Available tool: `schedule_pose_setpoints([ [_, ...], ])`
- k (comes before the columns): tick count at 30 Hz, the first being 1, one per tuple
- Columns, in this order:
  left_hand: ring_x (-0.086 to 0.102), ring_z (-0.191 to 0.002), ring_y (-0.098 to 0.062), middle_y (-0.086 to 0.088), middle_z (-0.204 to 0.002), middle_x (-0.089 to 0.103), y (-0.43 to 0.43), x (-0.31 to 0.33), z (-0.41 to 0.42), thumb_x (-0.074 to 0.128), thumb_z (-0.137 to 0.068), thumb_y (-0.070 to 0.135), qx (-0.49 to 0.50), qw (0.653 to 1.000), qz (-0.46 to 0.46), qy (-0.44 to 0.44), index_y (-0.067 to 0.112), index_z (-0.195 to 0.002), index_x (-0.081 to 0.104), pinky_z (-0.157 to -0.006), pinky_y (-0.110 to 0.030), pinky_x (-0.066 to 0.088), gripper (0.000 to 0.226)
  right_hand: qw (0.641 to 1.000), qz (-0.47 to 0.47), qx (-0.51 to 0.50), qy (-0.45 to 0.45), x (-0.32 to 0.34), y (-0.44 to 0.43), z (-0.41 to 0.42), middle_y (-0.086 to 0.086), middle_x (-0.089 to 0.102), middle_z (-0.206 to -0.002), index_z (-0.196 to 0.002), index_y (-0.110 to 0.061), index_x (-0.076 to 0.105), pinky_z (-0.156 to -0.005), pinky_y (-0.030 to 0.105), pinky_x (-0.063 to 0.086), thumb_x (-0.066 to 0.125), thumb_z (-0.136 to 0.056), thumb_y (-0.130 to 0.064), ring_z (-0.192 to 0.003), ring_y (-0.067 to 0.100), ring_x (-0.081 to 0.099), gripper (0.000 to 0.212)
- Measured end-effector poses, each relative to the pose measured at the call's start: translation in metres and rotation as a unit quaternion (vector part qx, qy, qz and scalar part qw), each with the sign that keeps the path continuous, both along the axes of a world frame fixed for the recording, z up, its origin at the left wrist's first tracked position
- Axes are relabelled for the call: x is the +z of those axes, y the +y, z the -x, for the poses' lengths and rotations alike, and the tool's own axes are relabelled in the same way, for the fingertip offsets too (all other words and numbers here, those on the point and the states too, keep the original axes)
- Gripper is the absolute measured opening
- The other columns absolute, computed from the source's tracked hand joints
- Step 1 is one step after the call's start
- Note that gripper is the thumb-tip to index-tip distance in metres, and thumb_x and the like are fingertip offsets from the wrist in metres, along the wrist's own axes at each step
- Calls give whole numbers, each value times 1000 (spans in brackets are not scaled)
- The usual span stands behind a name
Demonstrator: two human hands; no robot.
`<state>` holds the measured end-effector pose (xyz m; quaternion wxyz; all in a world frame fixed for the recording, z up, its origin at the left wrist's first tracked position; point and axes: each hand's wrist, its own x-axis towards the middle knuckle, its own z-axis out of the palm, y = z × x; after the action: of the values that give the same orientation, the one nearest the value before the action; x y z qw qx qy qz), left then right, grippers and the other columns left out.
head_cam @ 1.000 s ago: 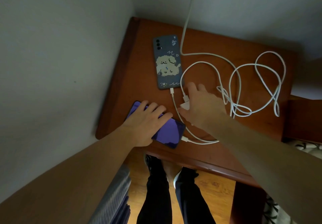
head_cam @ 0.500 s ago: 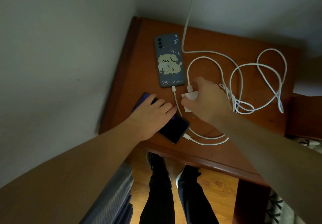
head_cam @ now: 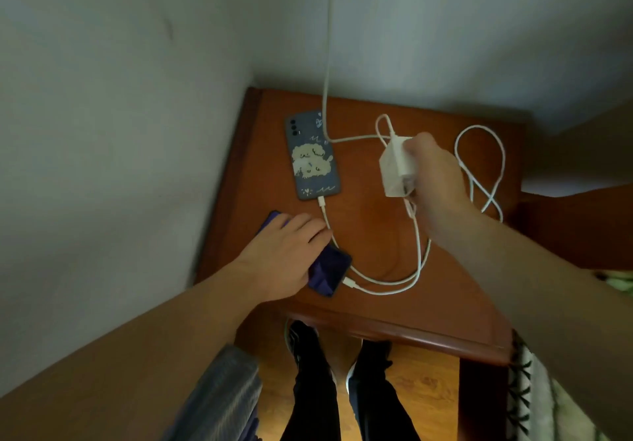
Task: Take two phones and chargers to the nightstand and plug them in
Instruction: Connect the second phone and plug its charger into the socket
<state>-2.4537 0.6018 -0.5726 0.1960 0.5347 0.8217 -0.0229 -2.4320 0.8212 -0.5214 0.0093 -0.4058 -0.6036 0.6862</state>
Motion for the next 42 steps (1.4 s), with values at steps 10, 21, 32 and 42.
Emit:
schedule_pose_setpoints([
  [10, 38, -123, 5, 6, -141, 49, 101, 128, 43, 73, -78, 15, 246, 882, -366, -167, 26, -145, 40, -98, -4, 27, 76, 976, 178, 124, 27, 114, 66, 9, 6, 66, -85, -97, -24, 64, -55, 22, 42, 48, -93, -46, -60, 16, 64, 27],
  [21, 54, -122, -1, 13, -130, 62, 149, 170, 48, 82, -76, 24, 244, 806, -410, -351, 29, -136, 52, -98, -32, 50, 67, 979, 177, 102, 11, 142, 76, 10, 10, 69, -90, -107, -14, 64, -47, 23, 49, 43, -95, -50, -57, 15, 62, 44],
  [32, 66, -108, -21, -8, -110, 68, 168, 175, 72, 67, -84, 19, 386, 475, -470, -636, 10, -122, 57, -99, -37, 52, 41, 900, -384, 158, 133, 145, 91, 4, -14, 61, -87, -104, -33, 63, -61, 13, 43, 63, -84, -49, -78, 0, 59, 25],
  [42, 61, -80, -14, -5, -91, 59, 180, 192, 85, 55, -88, 37, 283, 512, -421, -693, 9, -119, 54, -76, -28, 53, 42, 932, 188, 257, 171, 163, 102, 29, 6, 72, -93, -96, -16, 77, -53, 21, 52, 72, -71, -46, -75, 15, 70, 39],
])
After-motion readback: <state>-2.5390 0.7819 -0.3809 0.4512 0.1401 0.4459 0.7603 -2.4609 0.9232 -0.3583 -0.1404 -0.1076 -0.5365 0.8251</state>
